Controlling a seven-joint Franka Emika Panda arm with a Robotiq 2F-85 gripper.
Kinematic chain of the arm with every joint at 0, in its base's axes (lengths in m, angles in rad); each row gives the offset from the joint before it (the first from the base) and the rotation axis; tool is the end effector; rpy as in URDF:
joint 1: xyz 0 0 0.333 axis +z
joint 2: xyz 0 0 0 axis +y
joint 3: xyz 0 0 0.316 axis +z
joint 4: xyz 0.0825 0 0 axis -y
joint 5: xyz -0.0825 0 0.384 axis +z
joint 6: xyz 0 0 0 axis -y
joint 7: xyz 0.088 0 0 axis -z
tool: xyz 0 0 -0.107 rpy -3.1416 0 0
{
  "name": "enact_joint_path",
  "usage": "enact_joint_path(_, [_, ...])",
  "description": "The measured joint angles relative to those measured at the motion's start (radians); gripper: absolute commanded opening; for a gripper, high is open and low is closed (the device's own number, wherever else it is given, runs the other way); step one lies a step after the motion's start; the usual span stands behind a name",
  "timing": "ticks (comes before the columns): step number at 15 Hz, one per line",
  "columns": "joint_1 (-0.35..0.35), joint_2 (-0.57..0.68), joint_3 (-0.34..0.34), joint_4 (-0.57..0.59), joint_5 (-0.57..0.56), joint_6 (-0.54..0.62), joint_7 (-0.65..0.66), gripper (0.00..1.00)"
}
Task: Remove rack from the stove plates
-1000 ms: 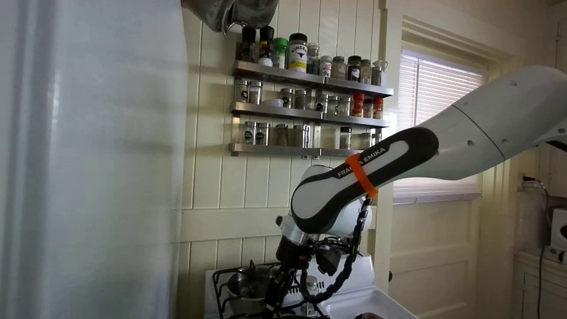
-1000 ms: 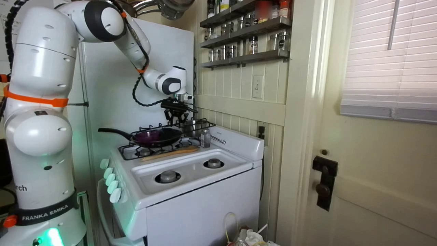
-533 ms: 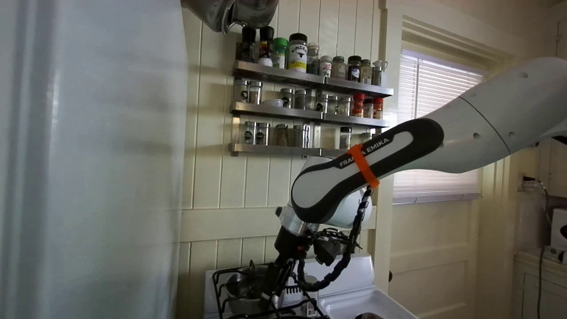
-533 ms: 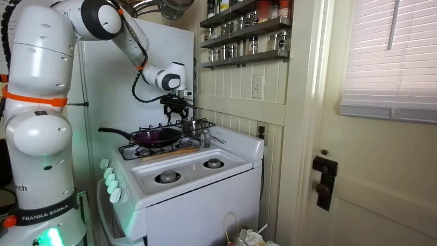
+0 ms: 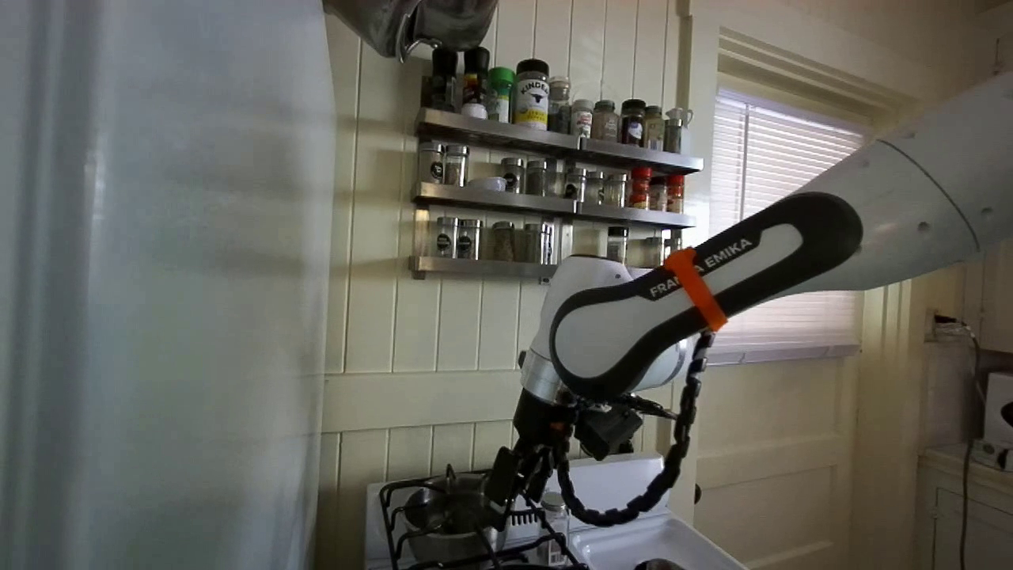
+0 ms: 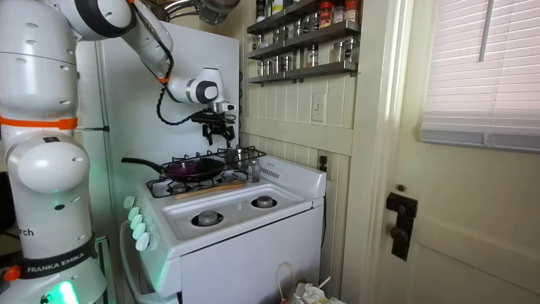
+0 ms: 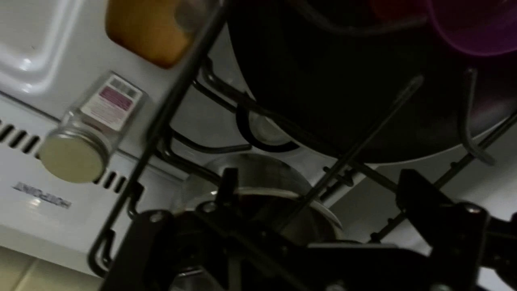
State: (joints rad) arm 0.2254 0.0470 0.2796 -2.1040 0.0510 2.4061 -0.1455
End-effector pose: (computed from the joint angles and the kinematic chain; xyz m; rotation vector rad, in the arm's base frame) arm 0.5043 0.2776 0.4230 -2.8807 -0.9150 -0.3698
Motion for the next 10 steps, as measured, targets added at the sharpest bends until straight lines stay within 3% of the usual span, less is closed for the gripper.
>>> enact_joint_path(5, [-0.005,-0.176,-0.019,-0.196,-0.107,-0.001,0.299,1.0])
enact_joint_path(10, [-0.011,-0.42,-0.012,-0.429,-0.1,-0.001,0.554,1.0])
